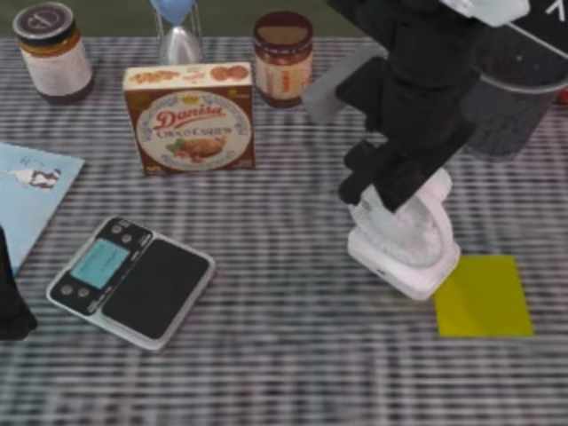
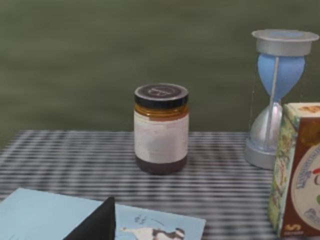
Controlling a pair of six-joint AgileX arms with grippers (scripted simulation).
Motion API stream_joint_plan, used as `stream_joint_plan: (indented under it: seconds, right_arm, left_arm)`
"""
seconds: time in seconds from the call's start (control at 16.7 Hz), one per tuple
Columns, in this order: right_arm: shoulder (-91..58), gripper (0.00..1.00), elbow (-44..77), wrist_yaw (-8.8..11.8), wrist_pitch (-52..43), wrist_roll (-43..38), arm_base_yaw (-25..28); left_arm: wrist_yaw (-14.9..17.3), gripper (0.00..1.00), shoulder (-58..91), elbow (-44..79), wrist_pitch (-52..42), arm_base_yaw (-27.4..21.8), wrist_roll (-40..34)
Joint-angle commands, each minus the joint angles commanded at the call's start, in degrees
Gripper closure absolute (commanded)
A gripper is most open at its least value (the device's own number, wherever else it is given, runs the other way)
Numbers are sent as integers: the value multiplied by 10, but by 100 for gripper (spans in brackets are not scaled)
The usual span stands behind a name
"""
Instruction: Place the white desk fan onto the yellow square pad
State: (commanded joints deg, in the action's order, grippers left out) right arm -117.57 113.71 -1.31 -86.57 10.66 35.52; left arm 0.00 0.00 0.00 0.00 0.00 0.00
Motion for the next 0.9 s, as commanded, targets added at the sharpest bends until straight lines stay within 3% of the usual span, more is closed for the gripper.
stream_joint_plan:
  seconds: [0.24, 0.72, 0.9]
  right_arm:
    - [33, 100, -48, 4, 11, 105, -25]
    - [147, 100, -195, 17, 58, 441, -101]
    - [181, 100, -243, 20, 71, 530, -123]
  left_arm:
    - [0, 0, 0, 0, 0, 0, 0]
    - [0, 0, 0, 0, 0, 0, 0]
    - [0, 0, 0, 0, 0, 0, 0]
